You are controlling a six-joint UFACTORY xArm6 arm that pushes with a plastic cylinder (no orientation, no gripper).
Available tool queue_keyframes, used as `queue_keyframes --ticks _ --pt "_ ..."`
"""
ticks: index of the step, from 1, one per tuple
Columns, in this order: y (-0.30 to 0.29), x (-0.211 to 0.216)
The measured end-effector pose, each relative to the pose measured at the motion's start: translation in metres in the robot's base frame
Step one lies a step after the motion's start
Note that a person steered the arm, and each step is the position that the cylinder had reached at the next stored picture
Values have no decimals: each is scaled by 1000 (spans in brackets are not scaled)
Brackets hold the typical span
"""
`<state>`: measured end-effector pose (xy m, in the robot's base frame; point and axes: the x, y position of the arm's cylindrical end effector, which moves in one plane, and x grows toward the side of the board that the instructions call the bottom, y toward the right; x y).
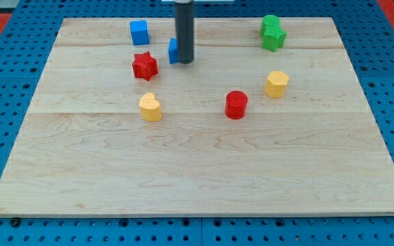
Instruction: Move the red star to the bottom side of the yellow hexagon
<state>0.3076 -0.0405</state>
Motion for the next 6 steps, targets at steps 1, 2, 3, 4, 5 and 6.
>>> queue_keyframes --ticks 1,2,3,4,5,6 --pt "-15 -24" --pt "-15 -44" --pt "-14 -43" --pt "-8 -8" --pt "-55 -5" --pt "-86 7"
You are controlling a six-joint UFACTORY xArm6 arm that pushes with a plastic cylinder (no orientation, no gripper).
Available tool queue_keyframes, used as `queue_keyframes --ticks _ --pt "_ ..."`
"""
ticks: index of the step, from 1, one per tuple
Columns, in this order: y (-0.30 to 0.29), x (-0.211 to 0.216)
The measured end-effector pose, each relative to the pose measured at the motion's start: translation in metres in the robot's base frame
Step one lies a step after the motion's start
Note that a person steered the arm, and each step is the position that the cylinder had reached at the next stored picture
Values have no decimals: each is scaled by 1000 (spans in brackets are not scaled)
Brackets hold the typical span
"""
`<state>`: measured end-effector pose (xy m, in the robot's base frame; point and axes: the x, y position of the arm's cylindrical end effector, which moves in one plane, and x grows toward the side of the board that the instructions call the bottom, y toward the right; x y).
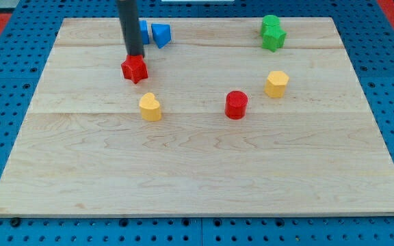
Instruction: Move the red star to the bottom side of the yellow hexagon
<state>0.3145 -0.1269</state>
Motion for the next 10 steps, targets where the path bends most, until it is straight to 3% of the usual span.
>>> queue_keyframes --ticks 2,4,6,8,10 --pt "-64 46" --pt "10 56" --pt "5 32" --pt "77 33" --pt "62 20"
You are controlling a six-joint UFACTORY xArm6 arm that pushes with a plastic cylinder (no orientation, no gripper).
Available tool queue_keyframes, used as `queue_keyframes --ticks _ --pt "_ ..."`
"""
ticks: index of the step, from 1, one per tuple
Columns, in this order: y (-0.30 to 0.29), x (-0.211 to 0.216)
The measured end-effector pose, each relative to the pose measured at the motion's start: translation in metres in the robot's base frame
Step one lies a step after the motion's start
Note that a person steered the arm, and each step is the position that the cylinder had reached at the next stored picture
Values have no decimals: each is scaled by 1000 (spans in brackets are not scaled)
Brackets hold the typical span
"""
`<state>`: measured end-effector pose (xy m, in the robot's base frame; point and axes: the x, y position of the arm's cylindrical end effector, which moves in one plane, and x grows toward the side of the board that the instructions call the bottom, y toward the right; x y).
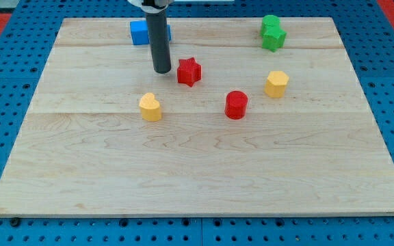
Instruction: Move the red star to the bottom side of the yellow hexagon
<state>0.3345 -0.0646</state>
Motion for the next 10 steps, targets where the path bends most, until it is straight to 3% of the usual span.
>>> queue_keyframes --ticks 1,4,6,10 --pt "6 -29" --pt "63 30" --pt "4 33" --pt "112 78"
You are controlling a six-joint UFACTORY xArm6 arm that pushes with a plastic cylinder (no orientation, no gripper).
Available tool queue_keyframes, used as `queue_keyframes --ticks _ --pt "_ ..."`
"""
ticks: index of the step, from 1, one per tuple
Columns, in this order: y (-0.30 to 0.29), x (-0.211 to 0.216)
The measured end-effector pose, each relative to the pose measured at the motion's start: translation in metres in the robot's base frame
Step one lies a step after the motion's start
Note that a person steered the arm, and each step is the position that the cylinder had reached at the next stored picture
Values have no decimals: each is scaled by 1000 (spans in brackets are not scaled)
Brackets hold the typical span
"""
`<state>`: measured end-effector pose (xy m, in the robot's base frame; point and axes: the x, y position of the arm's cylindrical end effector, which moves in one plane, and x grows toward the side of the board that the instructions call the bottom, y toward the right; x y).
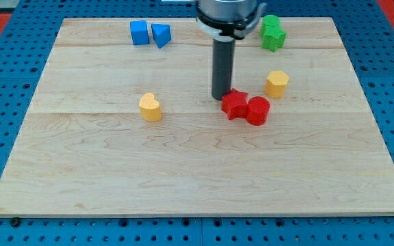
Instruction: Move the red star to the bottom side of the yellow hexagon
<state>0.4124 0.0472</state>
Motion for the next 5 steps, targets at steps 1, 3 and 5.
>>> queue_keyframes --ticks 1,3,5 --pt "23 16" --pt "56 23" --pt "13 31"
